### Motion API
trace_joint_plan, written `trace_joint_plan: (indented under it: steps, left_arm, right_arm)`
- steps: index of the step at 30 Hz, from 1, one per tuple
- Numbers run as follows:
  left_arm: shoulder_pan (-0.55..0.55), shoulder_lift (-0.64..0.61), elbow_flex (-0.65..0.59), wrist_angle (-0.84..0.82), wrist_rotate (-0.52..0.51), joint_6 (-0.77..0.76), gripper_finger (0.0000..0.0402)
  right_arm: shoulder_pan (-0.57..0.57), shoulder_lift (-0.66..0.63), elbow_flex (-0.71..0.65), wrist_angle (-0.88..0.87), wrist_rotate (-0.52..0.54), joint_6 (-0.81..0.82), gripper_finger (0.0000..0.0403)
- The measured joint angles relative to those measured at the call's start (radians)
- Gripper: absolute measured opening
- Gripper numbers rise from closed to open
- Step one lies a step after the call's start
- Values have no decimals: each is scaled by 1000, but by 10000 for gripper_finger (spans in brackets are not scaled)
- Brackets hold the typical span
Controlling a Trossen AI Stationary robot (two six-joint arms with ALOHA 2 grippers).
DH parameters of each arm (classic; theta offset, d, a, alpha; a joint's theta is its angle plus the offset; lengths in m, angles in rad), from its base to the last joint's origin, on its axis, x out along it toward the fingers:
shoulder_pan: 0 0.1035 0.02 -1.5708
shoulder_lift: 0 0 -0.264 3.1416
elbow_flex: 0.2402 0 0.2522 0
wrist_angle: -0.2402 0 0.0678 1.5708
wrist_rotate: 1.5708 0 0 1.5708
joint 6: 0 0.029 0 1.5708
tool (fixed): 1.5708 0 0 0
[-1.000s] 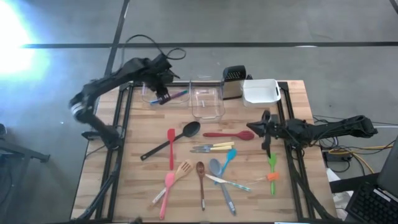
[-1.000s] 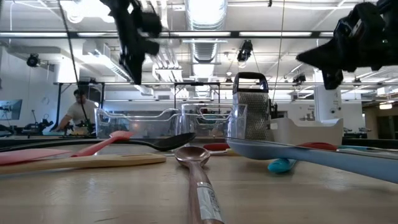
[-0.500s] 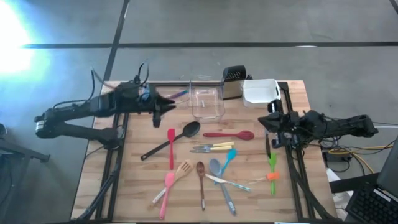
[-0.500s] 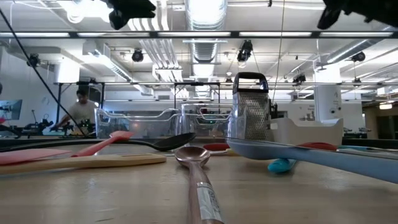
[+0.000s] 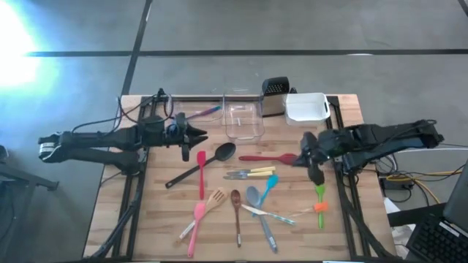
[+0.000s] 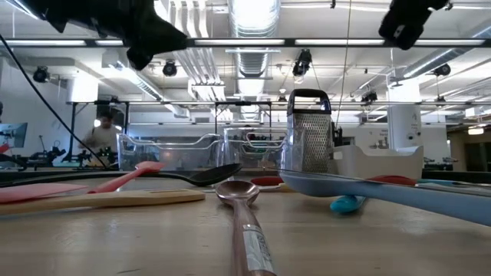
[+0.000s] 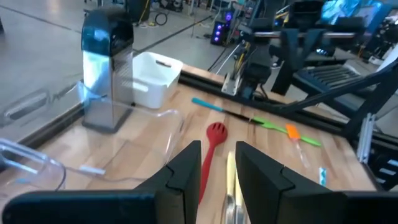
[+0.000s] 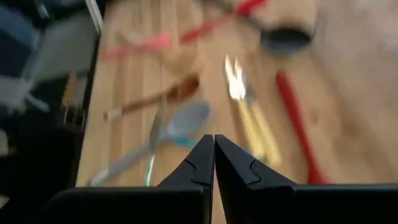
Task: Pick & Place Kitchen Items
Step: Put the red spatula into the white bin
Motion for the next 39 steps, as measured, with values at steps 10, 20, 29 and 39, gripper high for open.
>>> trace_joint_plan:
  steps: [10,20,29,39]
  left_arm:
    - [0,8,-73,105,-12,1,103]
    - [0,7,-73,105,-12,14,103]
    - [0,7,-82,95,-12,11,103]
    - [0,6,6,-183,-13,-120,151]
  right_arm:
    - [232,169,140,-240,225,263,9]
    - [359,187,95,-342,327,567,9]
    - [385,147,34,-358,380,653,9]
    - [385,95,19,-367,473,624,9]
